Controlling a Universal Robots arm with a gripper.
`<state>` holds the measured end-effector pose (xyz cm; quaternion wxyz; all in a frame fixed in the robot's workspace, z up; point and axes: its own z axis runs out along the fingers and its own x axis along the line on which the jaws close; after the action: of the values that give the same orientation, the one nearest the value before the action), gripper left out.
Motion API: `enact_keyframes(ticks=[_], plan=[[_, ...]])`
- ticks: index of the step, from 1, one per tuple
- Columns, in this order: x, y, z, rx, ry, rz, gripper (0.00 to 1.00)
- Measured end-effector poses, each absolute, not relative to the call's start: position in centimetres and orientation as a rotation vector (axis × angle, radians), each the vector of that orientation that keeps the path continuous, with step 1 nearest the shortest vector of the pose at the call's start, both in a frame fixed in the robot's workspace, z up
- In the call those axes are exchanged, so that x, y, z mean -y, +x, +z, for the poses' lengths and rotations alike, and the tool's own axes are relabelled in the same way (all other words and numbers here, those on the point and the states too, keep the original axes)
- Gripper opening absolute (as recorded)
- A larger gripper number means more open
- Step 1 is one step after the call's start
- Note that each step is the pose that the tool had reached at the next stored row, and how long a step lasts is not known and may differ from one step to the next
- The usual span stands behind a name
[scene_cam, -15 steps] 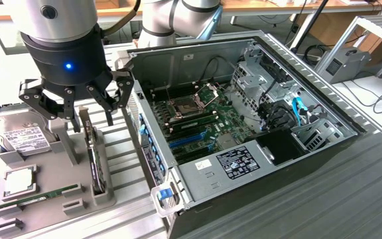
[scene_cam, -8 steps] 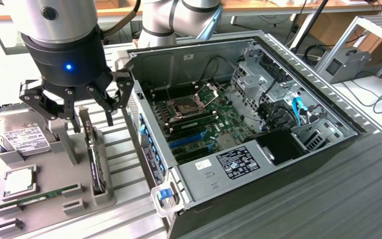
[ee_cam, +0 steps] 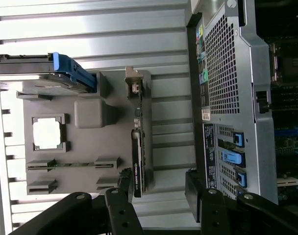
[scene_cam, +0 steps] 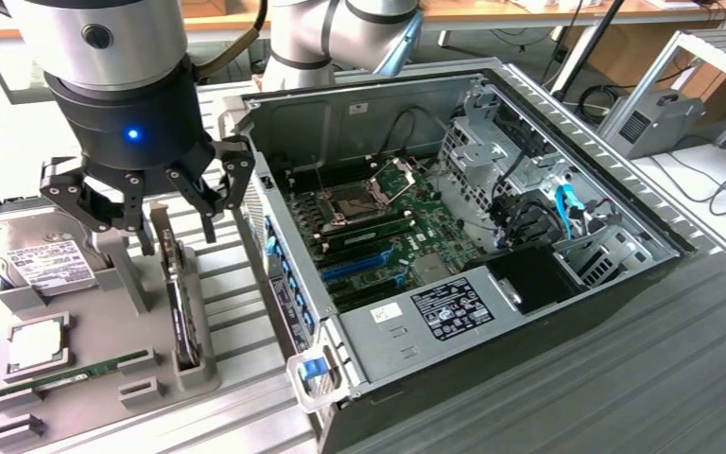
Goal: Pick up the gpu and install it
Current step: 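Pick up the gpu and move the gpu toward the slot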
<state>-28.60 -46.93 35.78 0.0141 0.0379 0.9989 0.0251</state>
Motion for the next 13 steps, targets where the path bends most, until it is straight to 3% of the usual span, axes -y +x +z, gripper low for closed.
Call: enact_keyframes(ticks=[9, 11, 13], plan=[[46.9, -28.6, 35.6, -3.11, 0.118, 0.078, 0.56], [46.9, -28.9, 33.4, -3.11, 0.118, 0.078, 0.56], [46.9, -28.9, 33.4, -3.11, 0.118, 0.078, 0.56]])
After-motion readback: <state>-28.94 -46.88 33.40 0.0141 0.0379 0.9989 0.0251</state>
